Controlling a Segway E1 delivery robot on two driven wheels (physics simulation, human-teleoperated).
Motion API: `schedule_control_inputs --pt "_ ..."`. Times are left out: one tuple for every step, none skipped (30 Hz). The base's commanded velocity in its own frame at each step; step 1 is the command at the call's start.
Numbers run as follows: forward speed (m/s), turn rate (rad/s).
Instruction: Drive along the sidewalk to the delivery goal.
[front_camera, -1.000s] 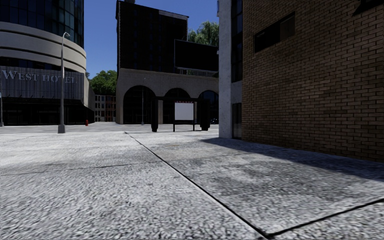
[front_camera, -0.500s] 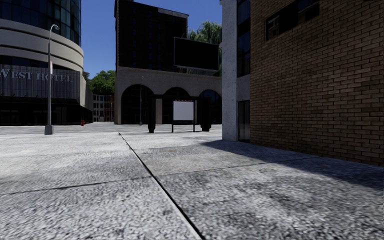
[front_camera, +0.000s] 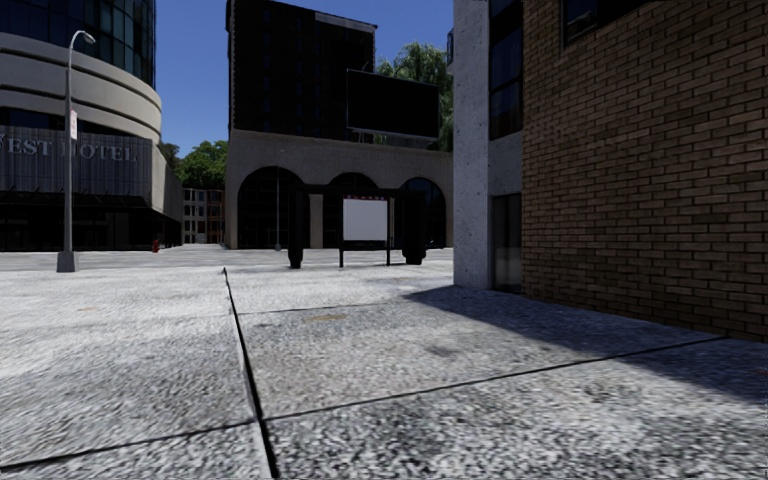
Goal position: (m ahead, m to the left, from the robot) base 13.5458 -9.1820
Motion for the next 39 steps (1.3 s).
schedule_control_inputs --pt "2.00 0.00" --pt "2.00 0.00" --pt "2.00 0.00" --pt "2.00 0.00" --pt "2.00 0.00" --pt "2.00 0.08" --pt "2.00 0.08" --pt "2.00 0.21" --pt "2.00 0.30" --pt "2.00 0.33" --pt "2.00 0.33" --pt "2.00 0.34" --pt "2.00 0.34" --pt "2.00 0.34" --pt "2.00 0.34" --pt "2.00 0.34" --pt "2.00 0.34" --pt "2.00 0.34" --pt "2.00 0.34" --pt "2.00 0.34" --pt "2.00 0.34" --pt "2.00 0.34" --pt "2.00 0.34" --pt "2.00 0.34" --pt "2.00 0.34" --pt "2.00 0.34" --pt "2.00 0.34" --pt "2.00 0.34" --pt "2.00 0.34" --pt "2.00 0.33" --pt "2.00 0.31" --pt "2.00 0.30" --pt "2.00 0.30" --pt "2.00 0.27" --pt "2.00 0.00" --pt "2.00 0.00" --pt "2.00 0.00" --pt "2.00 0.00" --pt "2.00 0.00"
